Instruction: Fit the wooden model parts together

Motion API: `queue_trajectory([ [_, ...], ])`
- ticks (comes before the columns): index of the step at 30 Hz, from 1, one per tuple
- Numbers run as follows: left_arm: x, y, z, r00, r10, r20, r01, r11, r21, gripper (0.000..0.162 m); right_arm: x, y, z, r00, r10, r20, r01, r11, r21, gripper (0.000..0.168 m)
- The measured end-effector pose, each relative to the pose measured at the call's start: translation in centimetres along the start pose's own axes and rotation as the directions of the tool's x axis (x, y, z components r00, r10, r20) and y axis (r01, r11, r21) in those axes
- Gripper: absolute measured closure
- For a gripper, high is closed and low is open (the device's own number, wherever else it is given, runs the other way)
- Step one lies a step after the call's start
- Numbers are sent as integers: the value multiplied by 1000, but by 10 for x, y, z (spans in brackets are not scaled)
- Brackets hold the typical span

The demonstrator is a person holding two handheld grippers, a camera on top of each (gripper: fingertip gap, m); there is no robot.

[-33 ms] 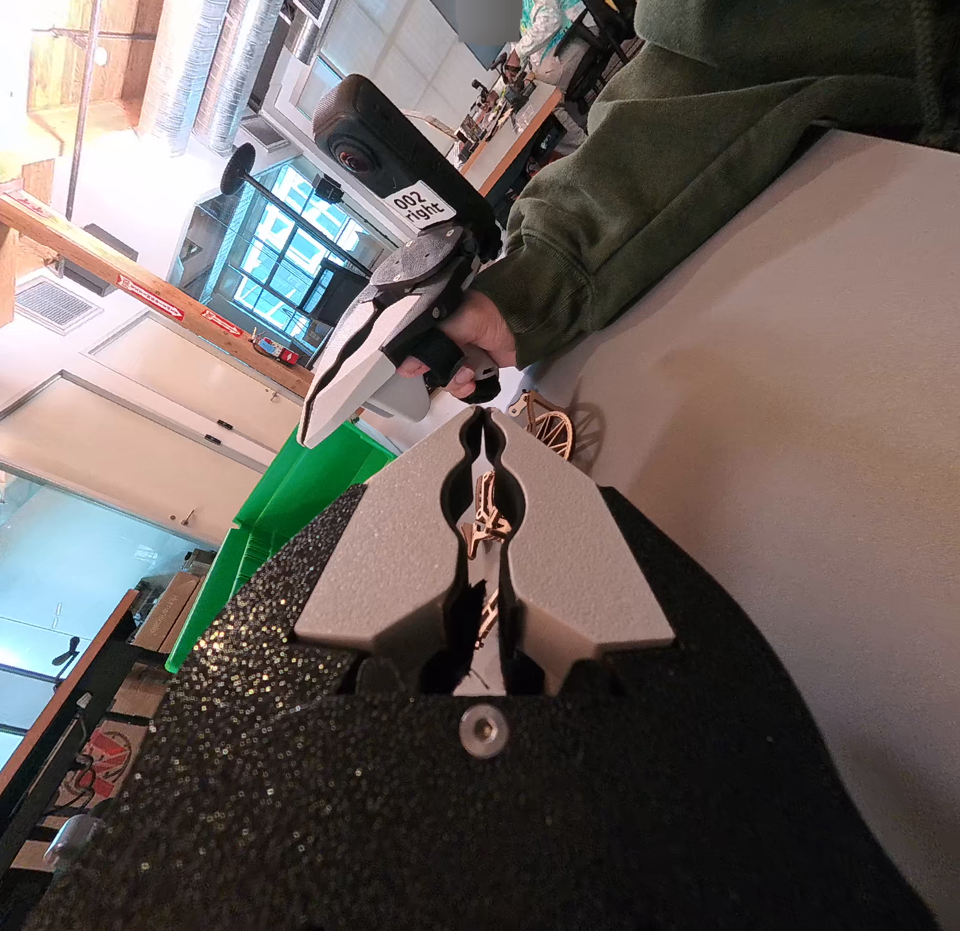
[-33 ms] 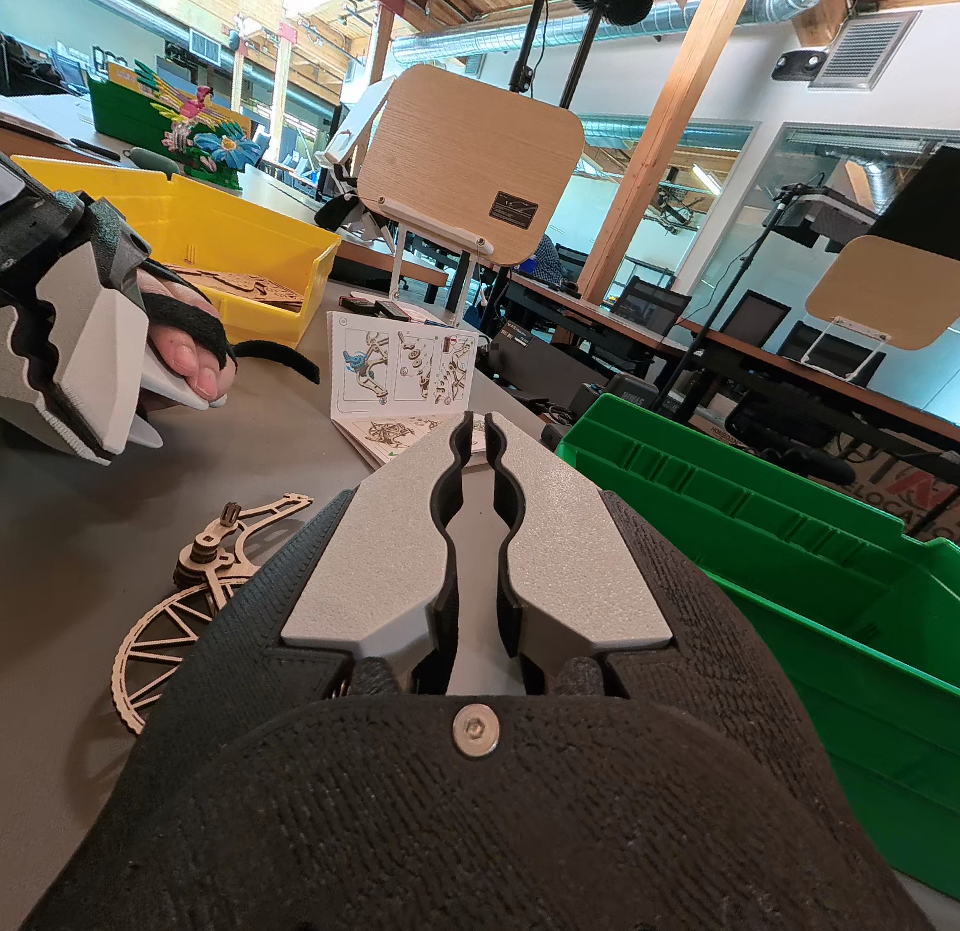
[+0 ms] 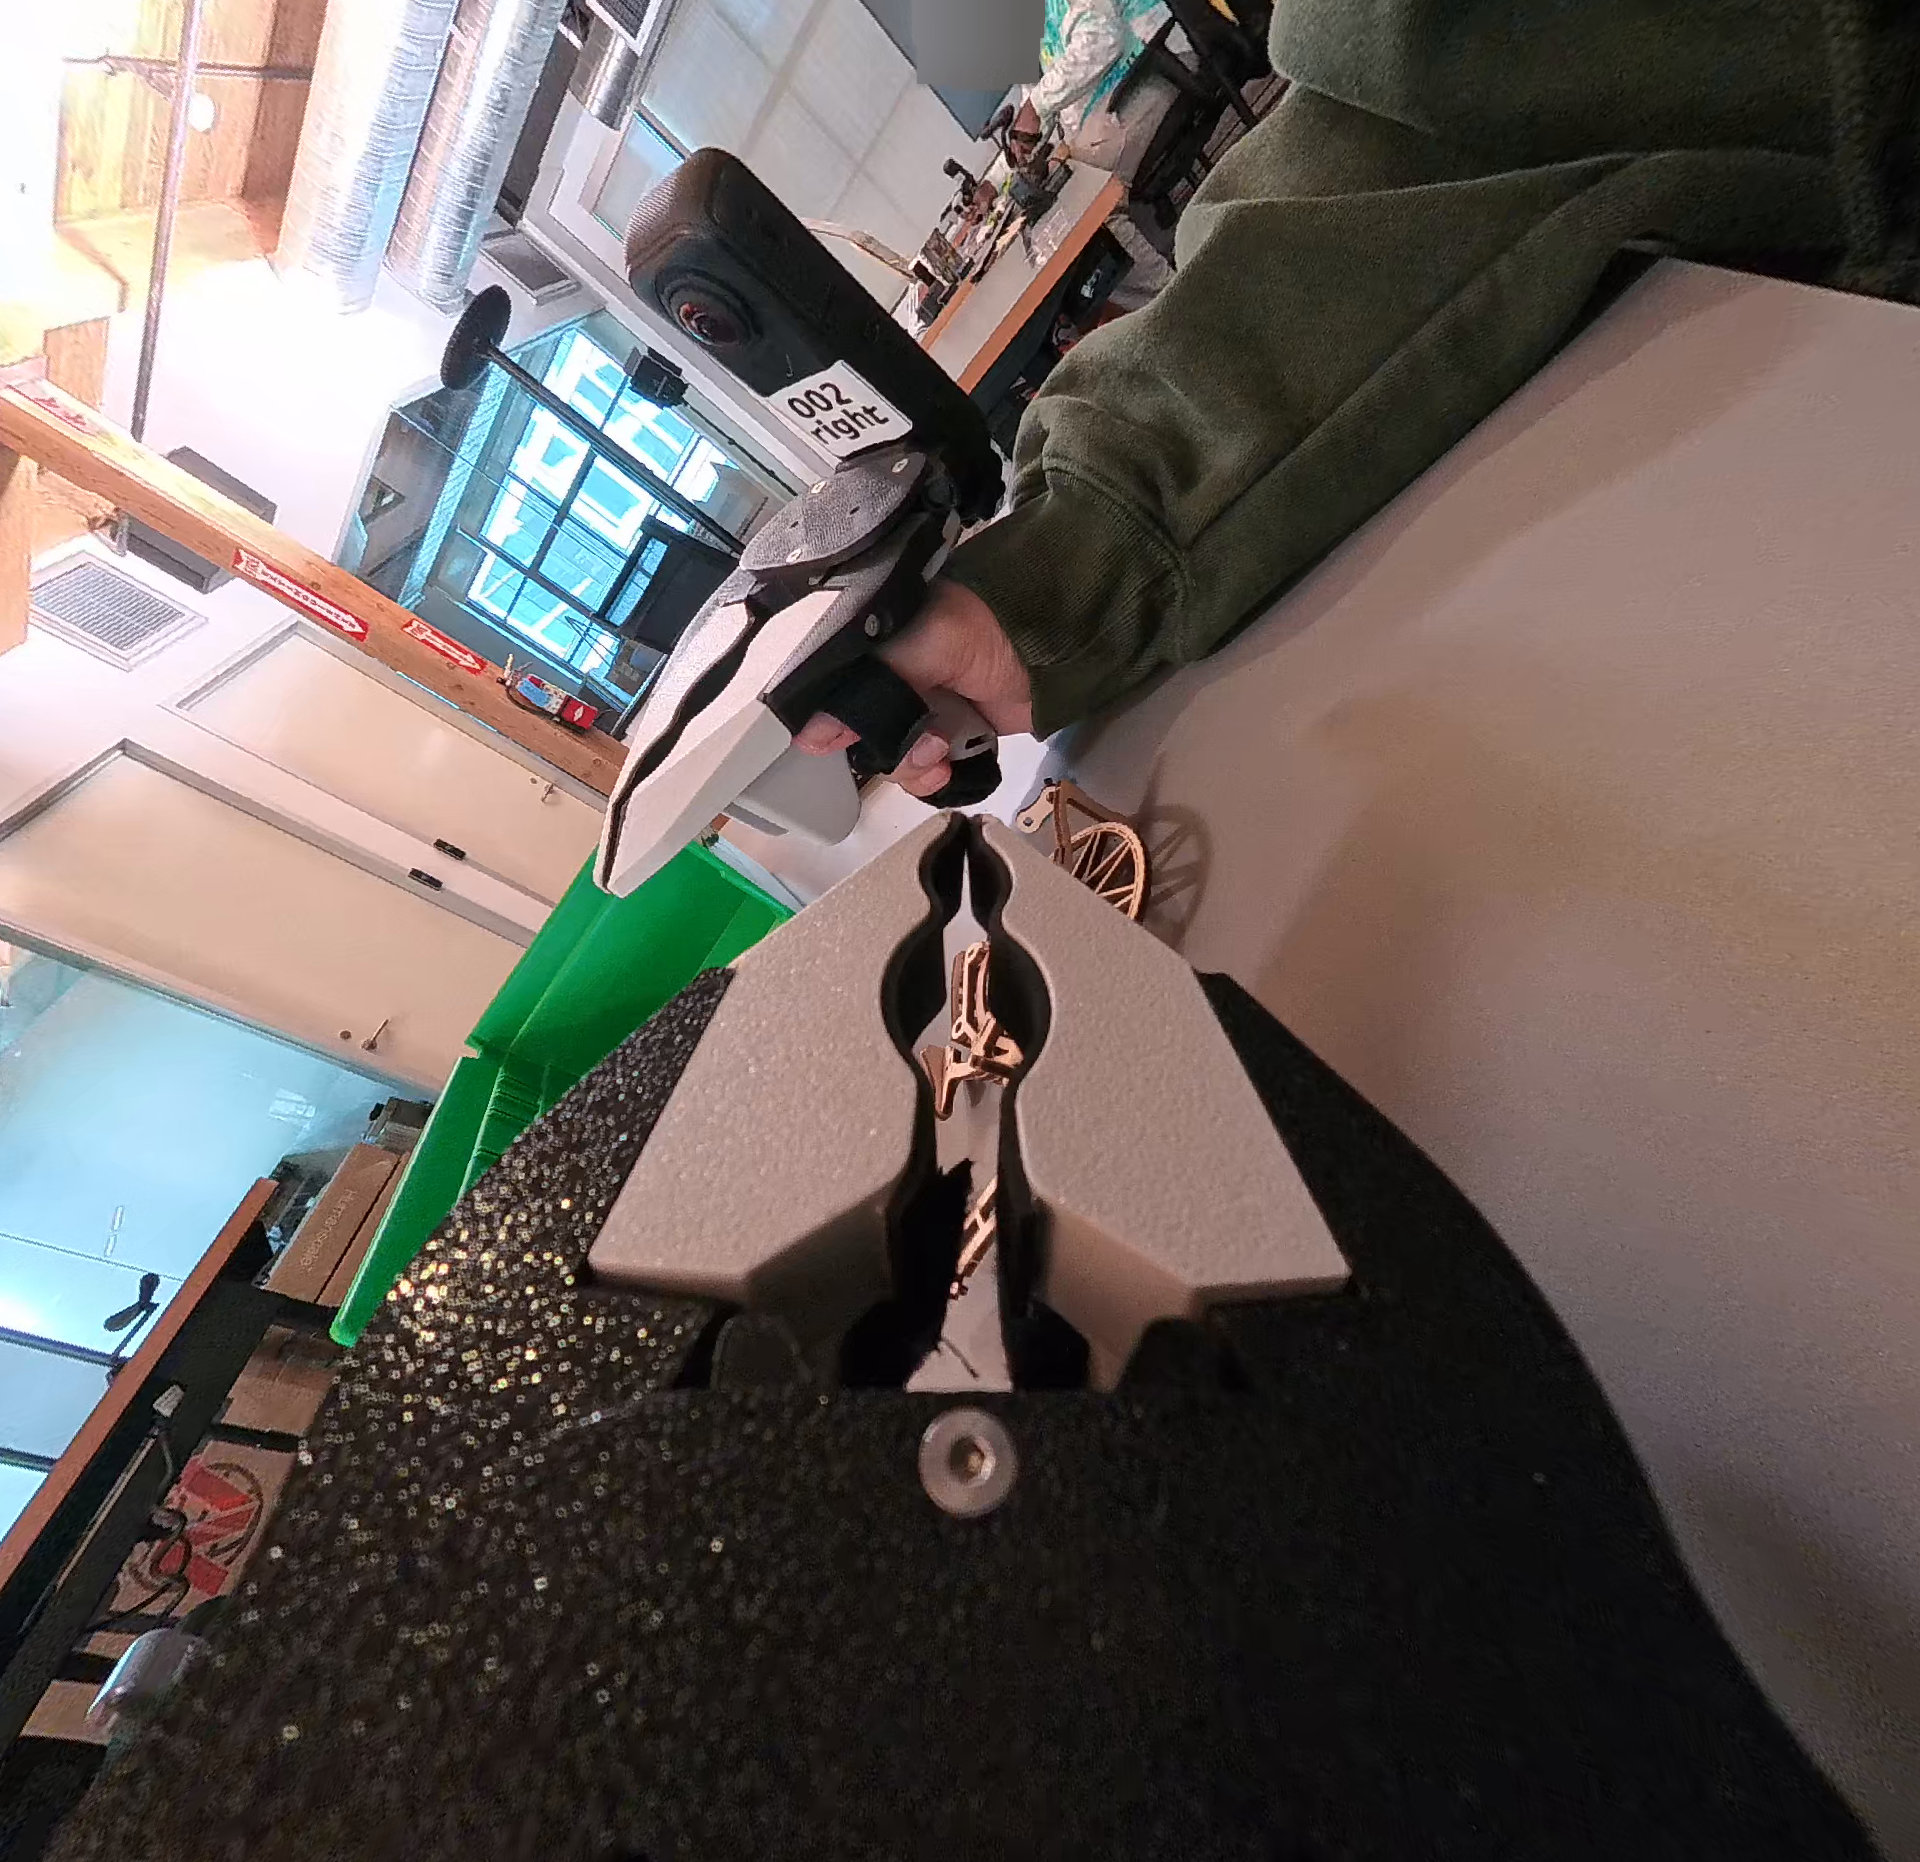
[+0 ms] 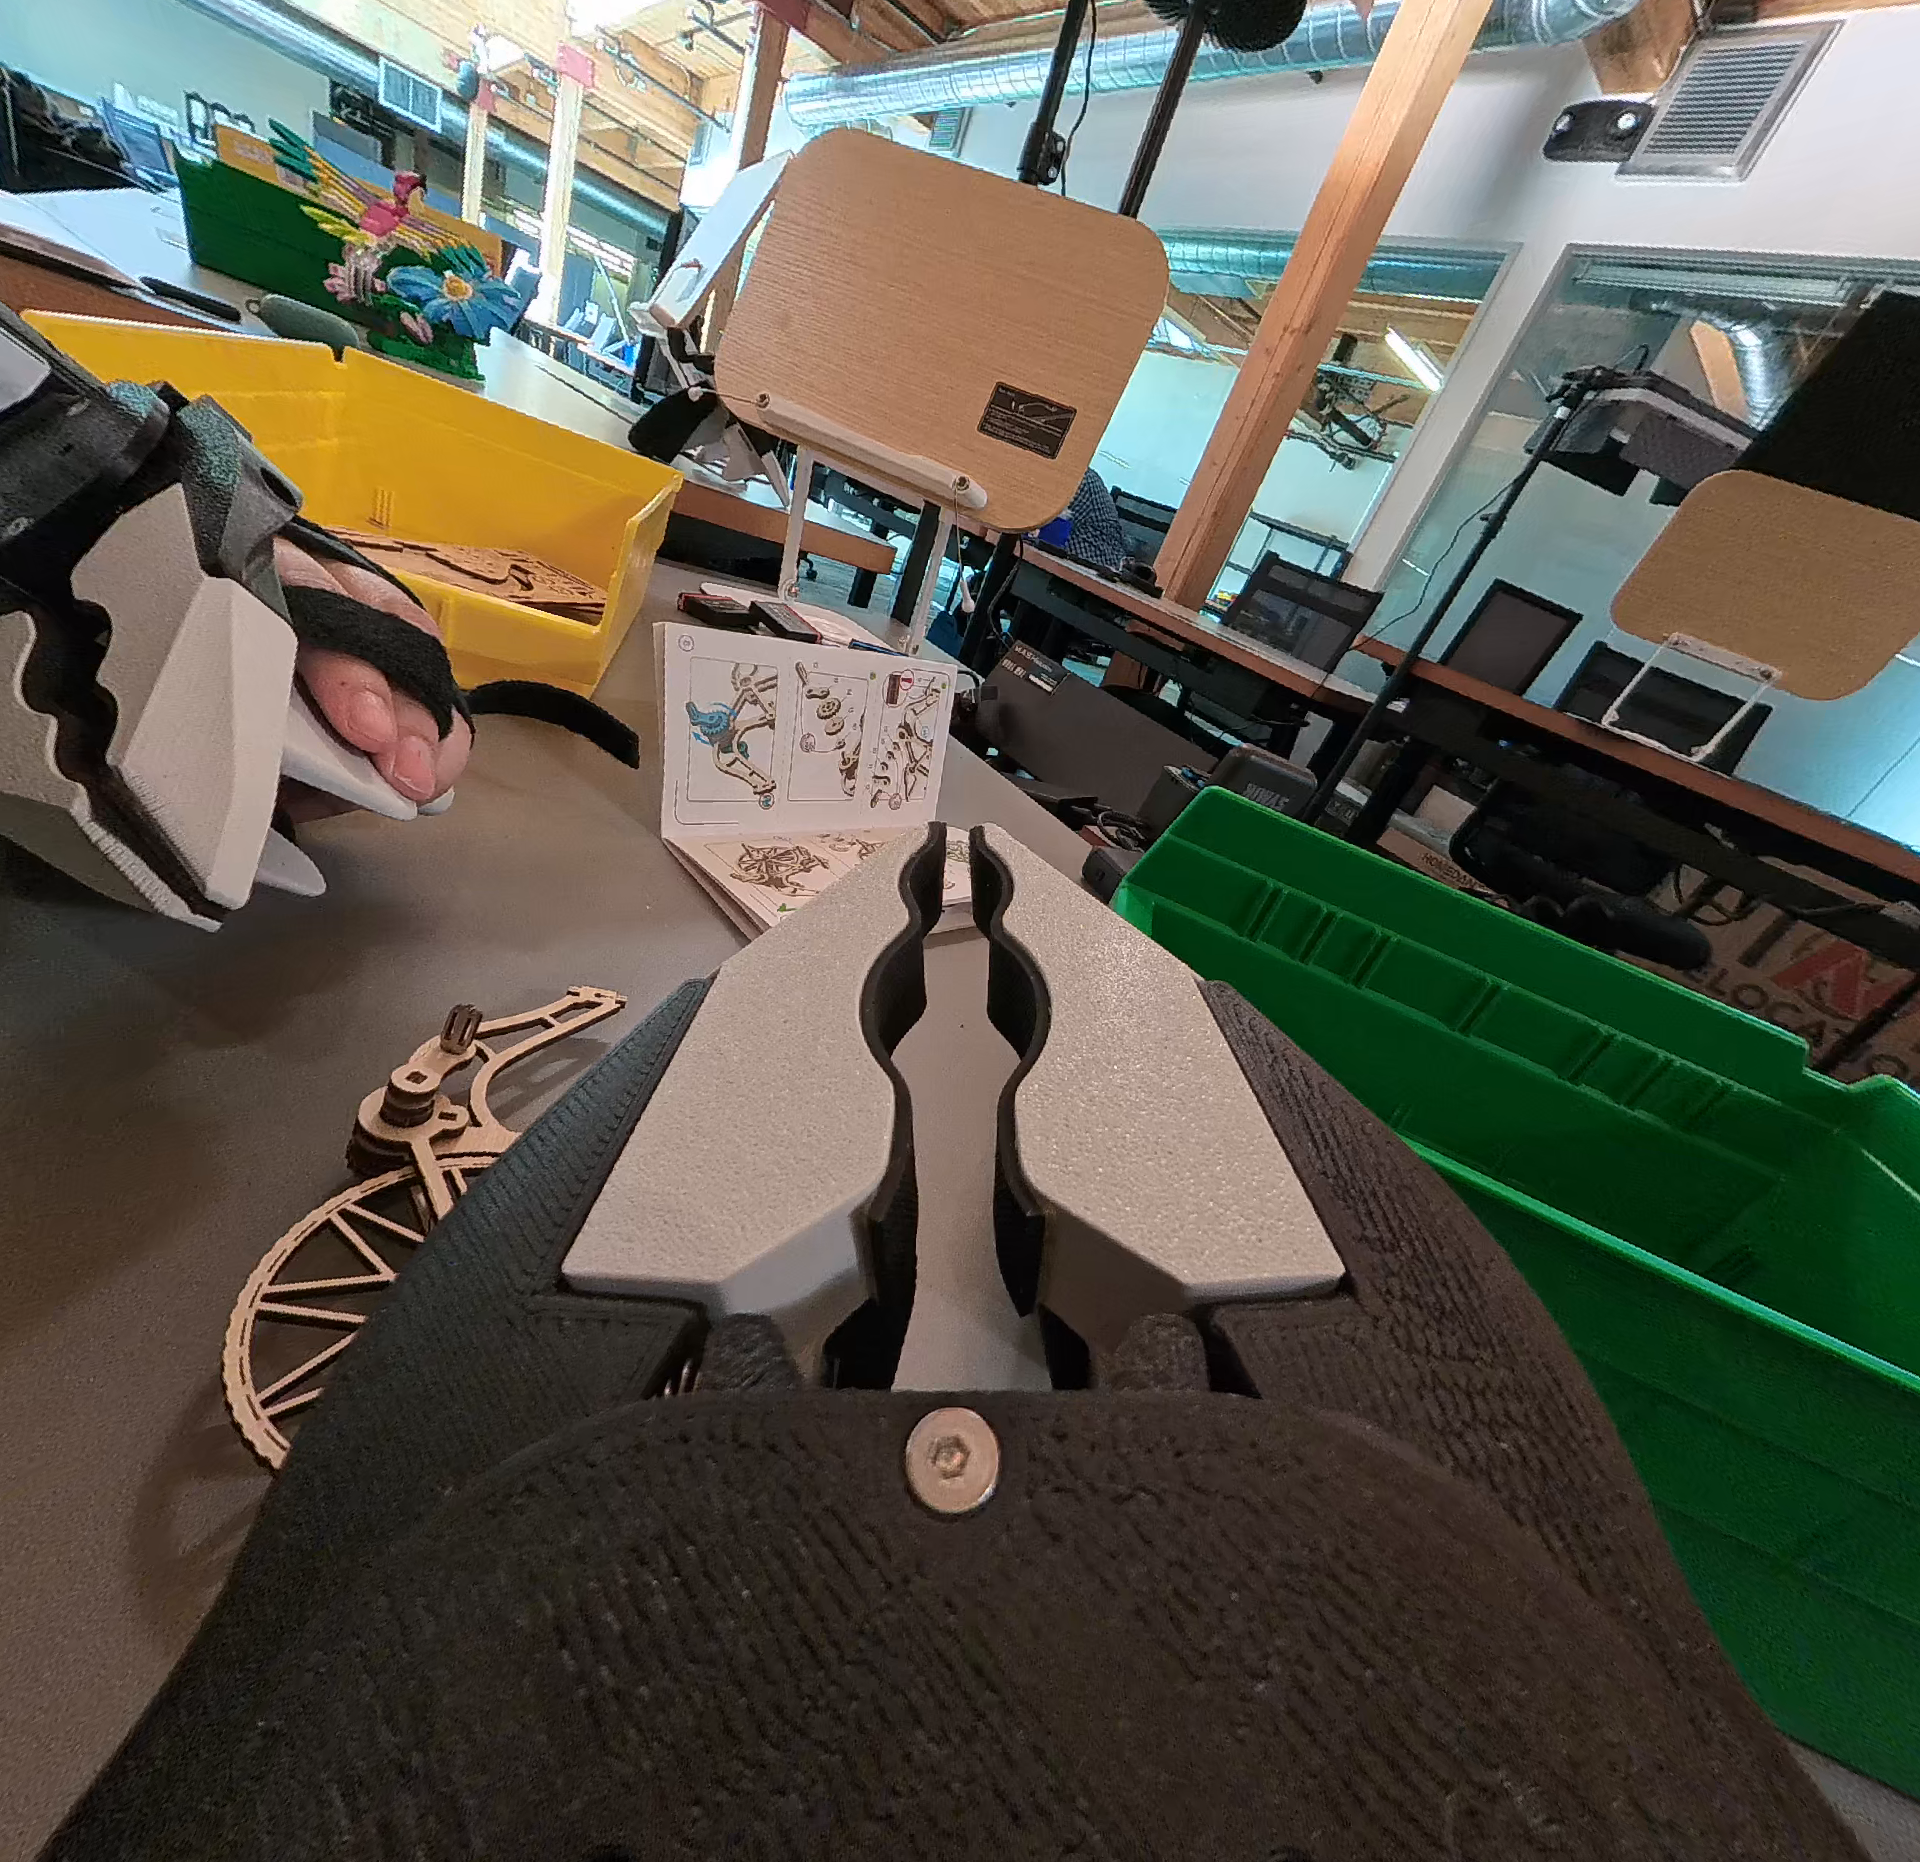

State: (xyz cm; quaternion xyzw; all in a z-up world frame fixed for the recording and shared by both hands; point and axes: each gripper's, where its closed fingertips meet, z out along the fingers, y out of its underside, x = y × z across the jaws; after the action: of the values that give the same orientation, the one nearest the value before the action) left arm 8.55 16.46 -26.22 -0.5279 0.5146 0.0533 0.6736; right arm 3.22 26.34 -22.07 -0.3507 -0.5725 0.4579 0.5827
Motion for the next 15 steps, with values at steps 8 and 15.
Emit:
queue_trajectory([
  [8, 0, -1, 0, 1000, 3, 0, -3, 1000, 2, 162, 0, 0, 0, 1000, 0, 0, 0, 1000, 0, 166],
  [15, 13, -5, 1, 996, 71, -52, -70, 997, 14, 162, 0, 0, 1, 1000, 1, 1, -1, 1000, 0, 166],
])
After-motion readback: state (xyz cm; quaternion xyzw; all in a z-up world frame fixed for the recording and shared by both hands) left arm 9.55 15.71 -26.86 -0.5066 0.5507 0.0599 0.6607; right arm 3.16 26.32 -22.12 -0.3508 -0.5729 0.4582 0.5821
